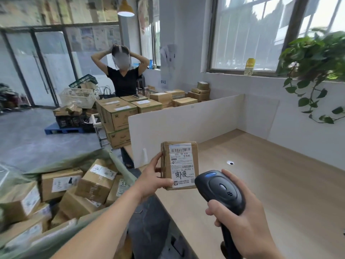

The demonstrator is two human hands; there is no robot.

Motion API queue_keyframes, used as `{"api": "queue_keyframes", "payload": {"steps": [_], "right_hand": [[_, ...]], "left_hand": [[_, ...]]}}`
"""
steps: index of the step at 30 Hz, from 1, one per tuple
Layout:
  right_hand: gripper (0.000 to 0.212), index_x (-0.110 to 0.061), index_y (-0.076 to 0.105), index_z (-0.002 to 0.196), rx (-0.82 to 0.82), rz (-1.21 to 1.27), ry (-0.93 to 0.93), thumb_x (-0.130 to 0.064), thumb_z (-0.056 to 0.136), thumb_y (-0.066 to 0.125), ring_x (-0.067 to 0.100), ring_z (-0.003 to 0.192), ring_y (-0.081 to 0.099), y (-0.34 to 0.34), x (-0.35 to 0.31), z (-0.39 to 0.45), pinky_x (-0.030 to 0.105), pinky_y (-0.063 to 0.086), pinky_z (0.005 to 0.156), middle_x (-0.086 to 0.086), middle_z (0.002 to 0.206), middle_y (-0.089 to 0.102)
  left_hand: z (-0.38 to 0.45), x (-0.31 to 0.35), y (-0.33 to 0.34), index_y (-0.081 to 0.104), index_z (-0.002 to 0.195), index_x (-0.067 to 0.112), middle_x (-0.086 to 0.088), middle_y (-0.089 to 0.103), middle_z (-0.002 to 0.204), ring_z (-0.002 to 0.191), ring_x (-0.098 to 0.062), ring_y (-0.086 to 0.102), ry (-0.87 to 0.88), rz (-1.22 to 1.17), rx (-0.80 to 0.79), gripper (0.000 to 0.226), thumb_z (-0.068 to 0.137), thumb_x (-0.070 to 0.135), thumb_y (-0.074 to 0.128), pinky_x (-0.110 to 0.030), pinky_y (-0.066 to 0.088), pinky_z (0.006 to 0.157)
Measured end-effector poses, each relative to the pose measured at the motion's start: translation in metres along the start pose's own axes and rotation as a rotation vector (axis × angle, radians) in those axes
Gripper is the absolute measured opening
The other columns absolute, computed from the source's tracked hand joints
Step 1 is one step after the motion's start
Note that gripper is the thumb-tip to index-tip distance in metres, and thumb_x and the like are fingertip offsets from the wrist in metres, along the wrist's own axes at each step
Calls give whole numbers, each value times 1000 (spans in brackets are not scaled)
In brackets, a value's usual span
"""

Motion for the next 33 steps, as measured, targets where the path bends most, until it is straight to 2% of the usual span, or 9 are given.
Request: {"api": "queue_keyframes", "payload": {"steps": [4,7,11,15,18,26,28,31,33], "right_hand": [[84,-31,62,128,-31,-5,0,-39,47,83,27,84,77,86,20,40,25,55,62,6,106,77],[85,-27,62,130,-61,0,18,-39,49,83,25,87,76,143,28,65,23,55,64,6,105,77],[72,-36,65,121,-113,24,49,-31,53,86,22,81,76,205,33,89,21,55,61,2,100,78],[72,-40,63,120,-161,41,76,-40,51,83,12,71,73,248,41,102,18,54,61,6,92,78],[77,-34,63,126,-206,49,103,-39,52,83,10,67,70,273,51,108,18,53,61,11,93,77],[80,-32,61,129,-238,72,159,-40,53,85,28,87,77,316,72,113,23,56,64,9,103,78],[79,-31,62,130,-255,55,165,-40,54,85,28,88,77,323,75,115,25,56,65,9,102,78],[78,-32,63,130,-279,34,165,-41,56,84,27,88,76,332,79,117,33,56,71,9,100,78],[77,-31,64,130,-304,28,173,-41,56,83,22,82,75,340,81,118,33,55,72,8,94,78]], "left_hand": [[33,-29,-73,32,150,45,-12,63,120,106,-23,70,-46,-10,9,110,62,9,88,-43,61,88],[54,-46,-131,30,148,45,-10,62,118,105,-21,69,-83,-8,19,104,72,-1,84,-36,61,82],[70,-74,-207,31,154,39,-3,63,123,112,-18,65,-125,74,69,113,61,11,89,-44,57,95],[65,-103,-261,31,155,32,11,57,115,99,-6,65,-215,102,55,103,75,-12,78,-20,58,72],[54,-132,-292,29,157,33,-6,63,118,97,-19,71,-324,109,71,103,77,-13,76,-28,59,69],[13,-206,-342,43,150,32,-9,64,133,110,-29,68,-601,42,94,93,71,-4,76,-46,60,84],[5,-212,-348,47,147,31,-11,67,125,104,-34,70,-637,-20,135,82,80,-10,69,-47,60,74],[-5,-222,-359,51,137,39,-14,73,113,96,-39,73,-676,-77,175,73,85,-10,65,-60,59,78],[-9,-228,-369,51,140,33,-12,75,110,94,-36,74,-676,-120,196,68,87,-7,64,-56,61,75]]}}
Point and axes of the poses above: each hand's wrist, its own z-axis towards the middle knuckle, its own y-axis out of the palm, x = y × z, the point moved 5 cm from there along z, towards the middle knuckle
